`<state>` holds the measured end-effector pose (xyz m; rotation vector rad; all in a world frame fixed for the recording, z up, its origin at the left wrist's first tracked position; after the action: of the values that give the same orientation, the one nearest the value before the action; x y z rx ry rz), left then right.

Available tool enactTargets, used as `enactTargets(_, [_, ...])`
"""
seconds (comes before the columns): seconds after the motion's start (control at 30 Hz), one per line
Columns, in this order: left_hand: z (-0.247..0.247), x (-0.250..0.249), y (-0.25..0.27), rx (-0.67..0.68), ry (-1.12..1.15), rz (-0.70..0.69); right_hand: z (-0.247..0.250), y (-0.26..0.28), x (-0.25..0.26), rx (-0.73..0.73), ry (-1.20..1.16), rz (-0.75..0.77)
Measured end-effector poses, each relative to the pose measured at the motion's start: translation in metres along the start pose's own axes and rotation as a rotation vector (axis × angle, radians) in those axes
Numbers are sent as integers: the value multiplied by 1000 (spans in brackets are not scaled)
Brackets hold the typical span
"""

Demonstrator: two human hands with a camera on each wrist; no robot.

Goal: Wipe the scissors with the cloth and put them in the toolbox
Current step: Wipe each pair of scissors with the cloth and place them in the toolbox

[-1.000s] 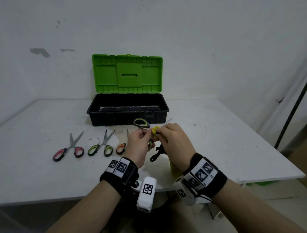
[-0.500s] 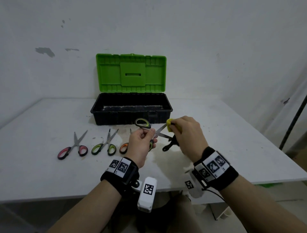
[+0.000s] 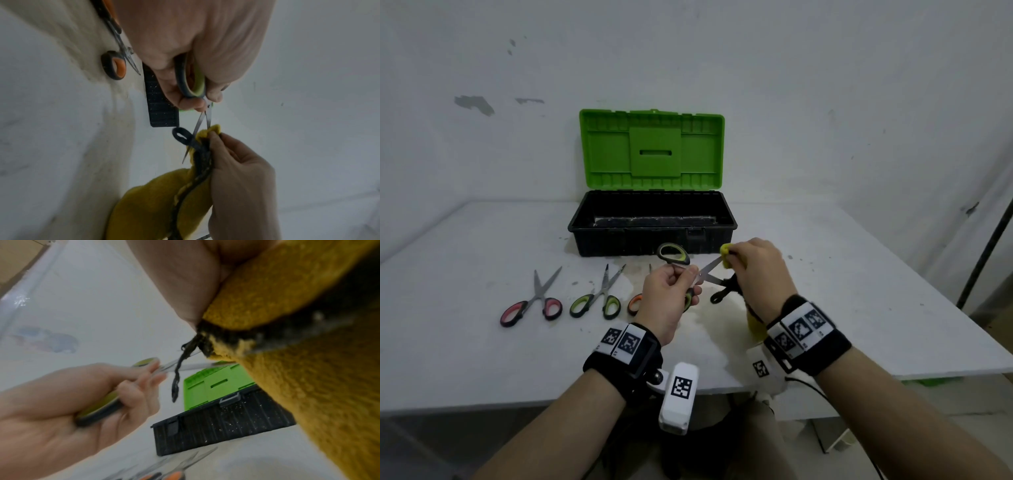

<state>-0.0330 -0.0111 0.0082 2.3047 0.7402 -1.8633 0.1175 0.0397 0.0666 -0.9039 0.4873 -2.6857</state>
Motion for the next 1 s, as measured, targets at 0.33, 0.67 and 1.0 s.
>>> enactTargets(0.33, [-4,3,0,-3,-15,4,5,41,27,35,-7,151])
enactTargets(0.67, [-1,3,2,9,-45,-14,-10,15,13,41,27,44])
enactTargets(1.0, [-3,6,0,-17,-45,-25,16,22,14,-16,-26,62])
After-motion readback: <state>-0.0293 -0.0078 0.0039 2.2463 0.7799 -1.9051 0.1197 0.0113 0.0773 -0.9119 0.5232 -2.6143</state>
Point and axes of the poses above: each hand's wrist, its own y-axis away from the middle knuckle, its own z-axis out of the back of the hand, x = y × z, the point moved 5 cm from there along -y, towards the middle knuckle, and after that the axes turned 14 degrees about -z, right-handed, at the moved point
